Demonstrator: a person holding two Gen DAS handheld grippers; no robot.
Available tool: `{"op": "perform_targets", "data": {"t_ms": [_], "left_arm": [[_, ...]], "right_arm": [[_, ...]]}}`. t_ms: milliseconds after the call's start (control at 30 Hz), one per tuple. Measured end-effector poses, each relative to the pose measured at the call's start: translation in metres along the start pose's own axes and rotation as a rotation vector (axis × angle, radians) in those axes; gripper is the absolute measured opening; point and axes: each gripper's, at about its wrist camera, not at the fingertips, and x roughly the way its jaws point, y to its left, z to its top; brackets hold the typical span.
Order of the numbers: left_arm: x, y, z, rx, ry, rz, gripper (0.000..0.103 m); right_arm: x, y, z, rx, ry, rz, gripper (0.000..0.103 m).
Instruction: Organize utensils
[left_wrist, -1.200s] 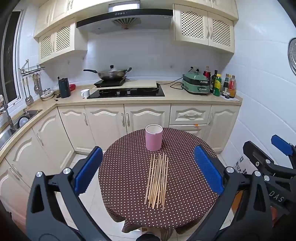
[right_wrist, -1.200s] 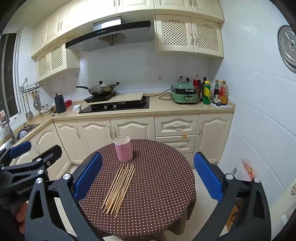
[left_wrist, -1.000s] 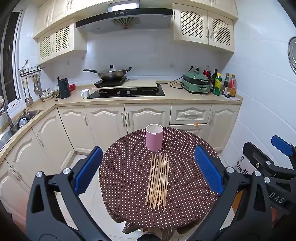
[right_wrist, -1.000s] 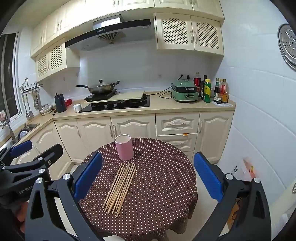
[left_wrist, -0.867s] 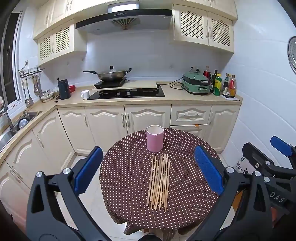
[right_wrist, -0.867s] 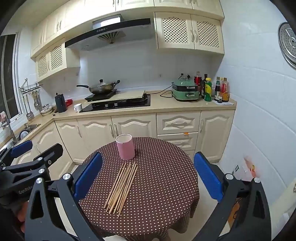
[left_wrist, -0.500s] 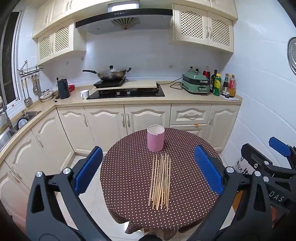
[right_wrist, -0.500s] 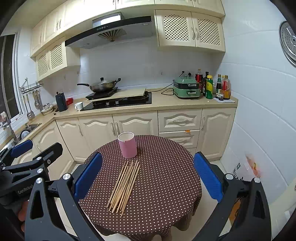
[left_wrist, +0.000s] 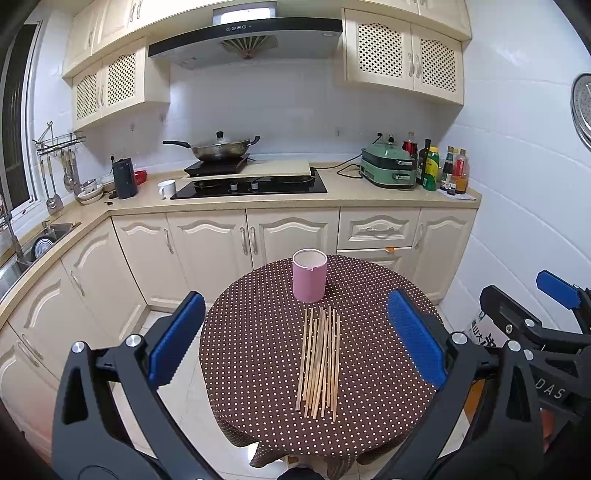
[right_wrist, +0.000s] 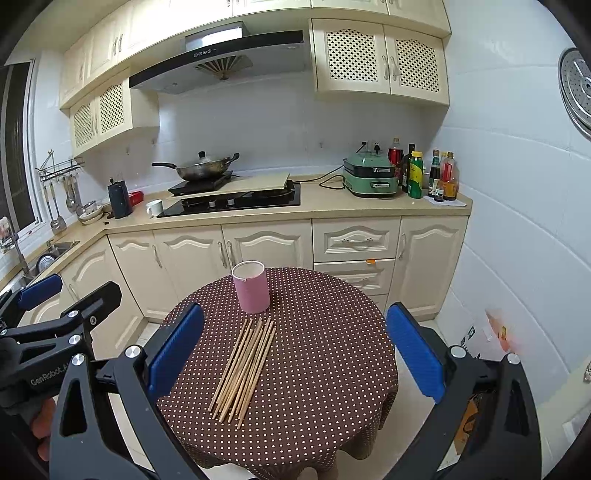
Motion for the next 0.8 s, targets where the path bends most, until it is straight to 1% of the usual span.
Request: {"op": "perform_targets", "data": {"t_ms": [367,800], "left_arm": [[0.0016,0.0015,0.0030,0.011,0.001,0.002,0.097],[0.0039,0.0030,0.0000,0.014,-0.004,0.011,0.097]], "right_arm": [[0.0019,0.0041,0.0028,-0.008,0.013,0.002,0.095],[0.0072,0.0069,0.0036,-0.016,0.026,0.029,0.095]]}}
